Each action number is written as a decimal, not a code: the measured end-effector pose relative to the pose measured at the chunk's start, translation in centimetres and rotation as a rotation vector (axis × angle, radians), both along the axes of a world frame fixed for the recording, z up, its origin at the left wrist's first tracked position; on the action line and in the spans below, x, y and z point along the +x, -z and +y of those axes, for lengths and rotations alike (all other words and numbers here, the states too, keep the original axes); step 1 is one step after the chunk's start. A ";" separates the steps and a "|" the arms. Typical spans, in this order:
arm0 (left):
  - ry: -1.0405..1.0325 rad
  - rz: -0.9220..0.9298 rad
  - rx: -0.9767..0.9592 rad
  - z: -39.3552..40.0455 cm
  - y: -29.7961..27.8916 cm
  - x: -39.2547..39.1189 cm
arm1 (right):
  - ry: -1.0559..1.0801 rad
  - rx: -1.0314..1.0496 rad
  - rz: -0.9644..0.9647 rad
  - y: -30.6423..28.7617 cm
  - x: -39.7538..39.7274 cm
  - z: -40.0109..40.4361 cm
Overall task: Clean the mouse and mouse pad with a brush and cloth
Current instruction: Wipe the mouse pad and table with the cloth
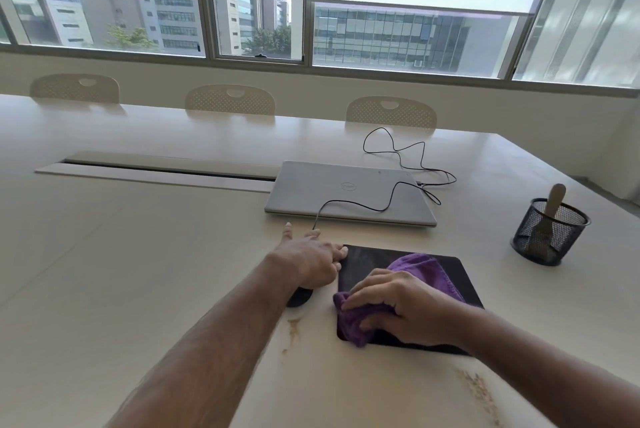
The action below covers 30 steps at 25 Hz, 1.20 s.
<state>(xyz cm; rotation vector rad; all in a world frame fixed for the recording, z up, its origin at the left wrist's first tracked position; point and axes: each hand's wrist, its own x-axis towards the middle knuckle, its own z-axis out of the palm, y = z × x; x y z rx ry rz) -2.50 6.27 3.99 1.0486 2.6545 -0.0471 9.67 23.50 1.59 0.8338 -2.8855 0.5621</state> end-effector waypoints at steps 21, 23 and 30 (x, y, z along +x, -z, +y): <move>0.039 -0.036 -0.044 -0.4 -0.9 0.2 | 0.735 -0.113 0.248 -1.0 -0.2 6.6; 0.043 -0.062 -0.058 -0.5 -0.9 0.0 | 0.646 -0.091 0.238 -0.7 -2.8 3.2; 0.031 -0.104 -0.048 -0.7 -0.9 0.0 | 0.738 0.003 0.135 1.3 -5.7 1.3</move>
